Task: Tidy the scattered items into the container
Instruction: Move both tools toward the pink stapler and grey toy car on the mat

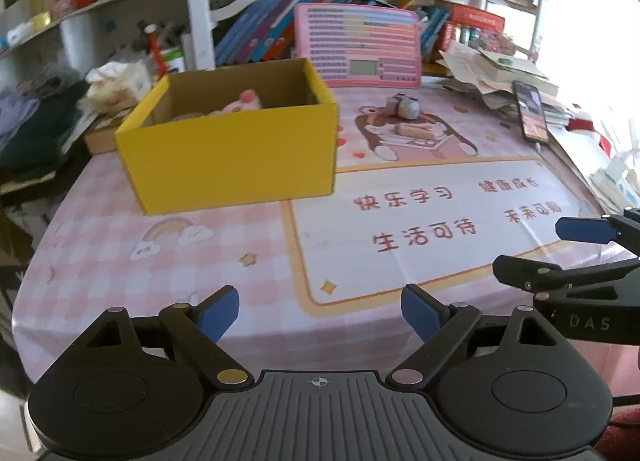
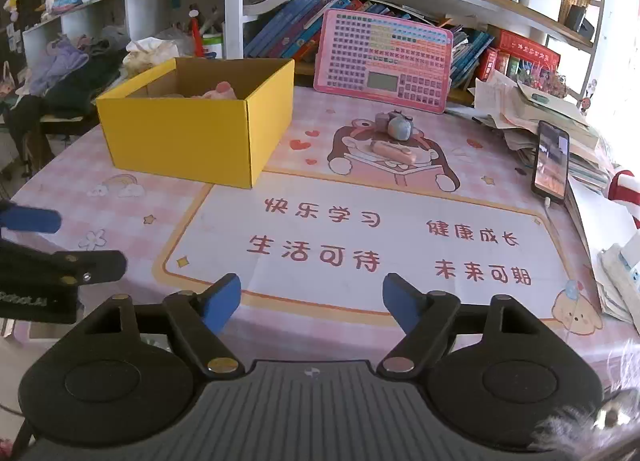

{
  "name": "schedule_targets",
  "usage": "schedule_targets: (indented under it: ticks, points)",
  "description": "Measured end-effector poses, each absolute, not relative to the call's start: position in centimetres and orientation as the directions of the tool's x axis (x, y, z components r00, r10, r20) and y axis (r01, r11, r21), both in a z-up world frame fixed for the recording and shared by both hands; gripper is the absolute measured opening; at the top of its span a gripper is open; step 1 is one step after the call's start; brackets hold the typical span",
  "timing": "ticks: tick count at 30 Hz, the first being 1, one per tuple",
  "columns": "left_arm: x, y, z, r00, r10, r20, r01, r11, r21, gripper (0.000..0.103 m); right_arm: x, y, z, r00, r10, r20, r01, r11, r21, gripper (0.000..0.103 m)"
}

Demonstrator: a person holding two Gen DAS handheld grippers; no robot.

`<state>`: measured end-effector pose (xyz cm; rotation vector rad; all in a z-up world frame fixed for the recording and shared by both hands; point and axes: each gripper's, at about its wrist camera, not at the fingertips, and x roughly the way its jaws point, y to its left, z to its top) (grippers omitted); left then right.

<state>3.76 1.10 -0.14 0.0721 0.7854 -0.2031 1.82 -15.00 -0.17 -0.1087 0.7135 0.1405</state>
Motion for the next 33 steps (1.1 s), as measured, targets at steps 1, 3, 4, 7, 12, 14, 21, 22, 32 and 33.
schedule_targets:
  ticks: [1,3,4,7,12,14,21,22,32,33]
  points:
    - [3.9,0.8,-0.2,0.685,-0.159,-0.711,0.217,0.976,-0.008,0.09,1.8,-15.3,-0.2,0.748,0.087,-0.658,-0.158,0.986,-0.049,0.08]
    - [4.1,0.2,-0.4,0.67,-0.171,-0.722,0.235,0.972,-0.012,0.09,1.9,-16.0,-0.1,0.749,0.076,-0.658,-0.136,0.99,-0.041,0.081]
    - [4.2,0.0,-0.5,0.663,-0.177,-0.727,0.242,0.97,-0.016,0.09,2.0,-16.4,-0.1,0.749,0.069,-0.658,-0.122,0.992,-0.035,0.081]
    - [4.4,-0.5,-0.6,0.652,-0.188,-0.735,0.254,0.967,-0.022,0.091,2.1,-17.4,-0.1,0.746,0.055,-0.664,-0.093,0.995,-0.023,0.082]
    - [4.8,-1.2,-0.7,0.643,-0.2,-0.739,0.271,0.962,-0.025,0.091,2.1,-18.0,-0.3,0.739,0.045,-0.673,-0.082,0.996,-0.022,0.083]
    - [4.9,-1.4,-0.7,0.64,-0.213,-0.739,0.283,0.959,-0.031,0.091,2.1,-18.1,-0.2,0.738,0.042,-0.674,-0.078,0.997,-0.023,0.083]
    - [4.8,-1.4,-0.7,0.64,-0.22,-0.736,0.292,0.956,-0.031,0.091,2.3,-18.1,-0.1,0.735,0.032,-0.677,-0.066,0.998,-0.024,0.084]
    - [4.8,-1.3,-0.7,0.638,-0.22,-0.738,0.29,0.956,-0.034,0.091,2.3,-18.0,-0.1,0.737,0.032,-0.675,-0.069,0.997,-0.028,0.084]
    - [5.5,-2.3,-1.2,0.622,-0.246,-0.743,0.311,0.949,-0.053,0.091,2.5,-18.3,-0.4,0.732,0.015,-0.681,-0.074,0.996,-0.058,0.087]
    - [5.6,-2.4,-1.2,0.622,-0.245,-0.744,0.31,0.949,-0.053,0.091,2.6,-18.4,-0.5,0.73,0.014,-0.683,-0.071,0.996,-0.055,0.087]
